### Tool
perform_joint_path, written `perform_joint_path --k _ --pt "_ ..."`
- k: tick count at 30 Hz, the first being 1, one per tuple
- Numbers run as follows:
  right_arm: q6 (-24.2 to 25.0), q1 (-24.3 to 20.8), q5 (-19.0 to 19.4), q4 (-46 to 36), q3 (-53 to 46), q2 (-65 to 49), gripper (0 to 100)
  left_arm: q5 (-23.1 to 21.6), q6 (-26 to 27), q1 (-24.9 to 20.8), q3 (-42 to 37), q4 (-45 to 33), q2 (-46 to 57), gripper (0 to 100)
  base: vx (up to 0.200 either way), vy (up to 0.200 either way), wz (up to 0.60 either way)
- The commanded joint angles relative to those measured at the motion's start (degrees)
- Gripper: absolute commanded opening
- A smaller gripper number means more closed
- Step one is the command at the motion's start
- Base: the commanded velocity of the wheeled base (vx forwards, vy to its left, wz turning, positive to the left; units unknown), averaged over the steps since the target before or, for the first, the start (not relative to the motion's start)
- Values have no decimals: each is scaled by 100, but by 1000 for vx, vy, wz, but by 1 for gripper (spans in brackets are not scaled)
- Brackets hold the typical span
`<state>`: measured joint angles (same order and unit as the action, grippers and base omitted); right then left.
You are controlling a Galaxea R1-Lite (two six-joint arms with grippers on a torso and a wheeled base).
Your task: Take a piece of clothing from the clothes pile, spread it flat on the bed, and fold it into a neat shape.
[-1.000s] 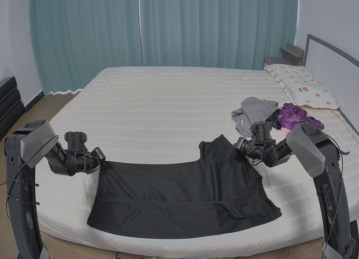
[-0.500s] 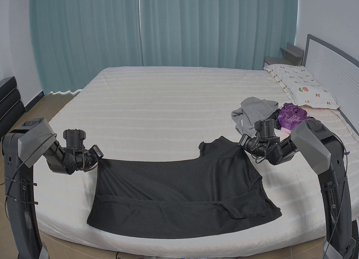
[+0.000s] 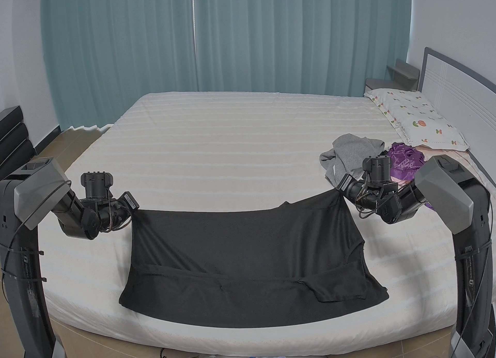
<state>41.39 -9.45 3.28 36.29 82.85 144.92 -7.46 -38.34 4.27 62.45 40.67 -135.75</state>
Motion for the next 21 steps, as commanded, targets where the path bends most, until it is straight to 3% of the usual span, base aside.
perform_joint_path --k 1,6,21 --pt "19 13 -3 1 -76 -184 0 -1 2 -5 -146 47 155 0 0 0 0" --pt "10 22 6 1 -190 -236 0 -19 2 -5 -207 38 225 0 0 0 0" --pt "-25 101 656 -8 -1711 -1300 0 -54 301 -31 -893 20 717 0 0 0 0"
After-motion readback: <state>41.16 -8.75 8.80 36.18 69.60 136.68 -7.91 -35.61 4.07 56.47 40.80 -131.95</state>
